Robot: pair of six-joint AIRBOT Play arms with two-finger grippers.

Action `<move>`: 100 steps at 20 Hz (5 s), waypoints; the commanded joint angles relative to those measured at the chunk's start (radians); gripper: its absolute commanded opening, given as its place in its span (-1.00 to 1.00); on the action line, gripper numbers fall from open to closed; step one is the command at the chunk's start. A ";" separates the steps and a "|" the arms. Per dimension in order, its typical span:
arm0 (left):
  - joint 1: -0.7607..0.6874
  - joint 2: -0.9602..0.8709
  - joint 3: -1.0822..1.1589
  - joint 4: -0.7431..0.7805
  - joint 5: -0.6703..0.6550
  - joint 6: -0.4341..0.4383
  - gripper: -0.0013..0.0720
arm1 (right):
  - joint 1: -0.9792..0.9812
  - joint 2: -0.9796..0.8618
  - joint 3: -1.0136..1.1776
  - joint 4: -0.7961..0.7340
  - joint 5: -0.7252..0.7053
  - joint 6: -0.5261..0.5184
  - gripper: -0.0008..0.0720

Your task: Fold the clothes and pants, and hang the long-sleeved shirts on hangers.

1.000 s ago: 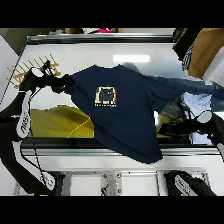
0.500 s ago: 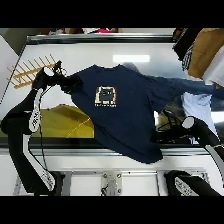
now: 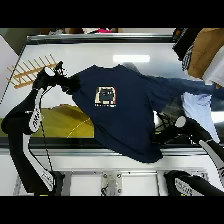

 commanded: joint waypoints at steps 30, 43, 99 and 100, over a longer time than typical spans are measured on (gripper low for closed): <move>0.017 1.002 -1.020 0.114 -0.021 0.070 0.92 | -0.217 -0.074 0.912 0.008 0.180 0.074 0.43; 0.067 0.813 -1.096 -0.200 -0.138 0.322 -0.92 | -0.262 0.072 0.045 0.226 -0.134 0.204 0.43; -0.095 0.251 0.160 -0.183 0.301 0.142 0.89 | -0.014 -0.260 0.921 0.169 -0.279 0.307 0.96; -0.074 0.249 0.160 -0.180 0.249 0.133 0.90 | -0.031 -0.251 0.934 0.168 -0.277 0.306 0.96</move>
